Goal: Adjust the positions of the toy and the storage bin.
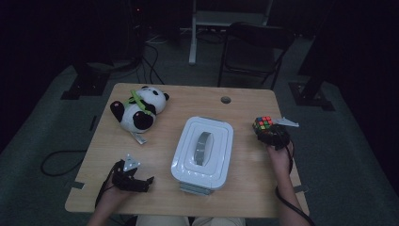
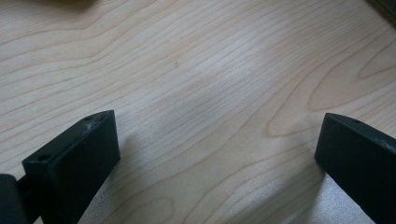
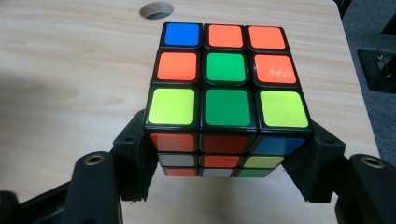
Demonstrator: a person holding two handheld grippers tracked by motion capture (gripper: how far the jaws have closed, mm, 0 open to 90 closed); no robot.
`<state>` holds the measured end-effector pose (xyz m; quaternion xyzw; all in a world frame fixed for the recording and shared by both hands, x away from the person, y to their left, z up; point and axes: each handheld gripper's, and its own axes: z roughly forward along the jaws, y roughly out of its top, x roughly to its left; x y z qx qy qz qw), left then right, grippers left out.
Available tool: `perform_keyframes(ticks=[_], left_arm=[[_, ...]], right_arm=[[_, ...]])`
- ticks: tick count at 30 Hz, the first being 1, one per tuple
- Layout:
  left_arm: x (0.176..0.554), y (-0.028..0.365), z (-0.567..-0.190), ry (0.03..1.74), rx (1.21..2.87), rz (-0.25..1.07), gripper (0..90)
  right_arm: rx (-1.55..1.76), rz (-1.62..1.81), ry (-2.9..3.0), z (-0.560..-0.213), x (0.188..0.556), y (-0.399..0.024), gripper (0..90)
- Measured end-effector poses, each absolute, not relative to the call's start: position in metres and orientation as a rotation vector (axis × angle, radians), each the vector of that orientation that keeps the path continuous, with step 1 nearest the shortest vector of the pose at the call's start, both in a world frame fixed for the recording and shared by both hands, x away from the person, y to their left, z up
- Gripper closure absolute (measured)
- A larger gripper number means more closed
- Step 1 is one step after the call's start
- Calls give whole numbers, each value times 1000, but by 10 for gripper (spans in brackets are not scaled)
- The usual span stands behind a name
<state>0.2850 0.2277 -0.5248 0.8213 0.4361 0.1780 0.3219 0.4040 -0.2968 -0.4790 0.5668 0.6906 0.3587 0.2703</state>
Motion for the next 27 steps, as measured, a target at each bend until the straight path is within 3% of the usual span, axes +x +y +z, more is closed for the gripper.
perform_keyframes(ticks=[10, 27], left_arm=[[285, 228, -525, 1145, 2157, 467, 5], [285, 228, -525, 1144, 2159, 468, 5]], right_arm=[[1462, 979, 1893, -474, 353, -307, 338], [1424, 920, 1934, -479, 299, -320, 338]])
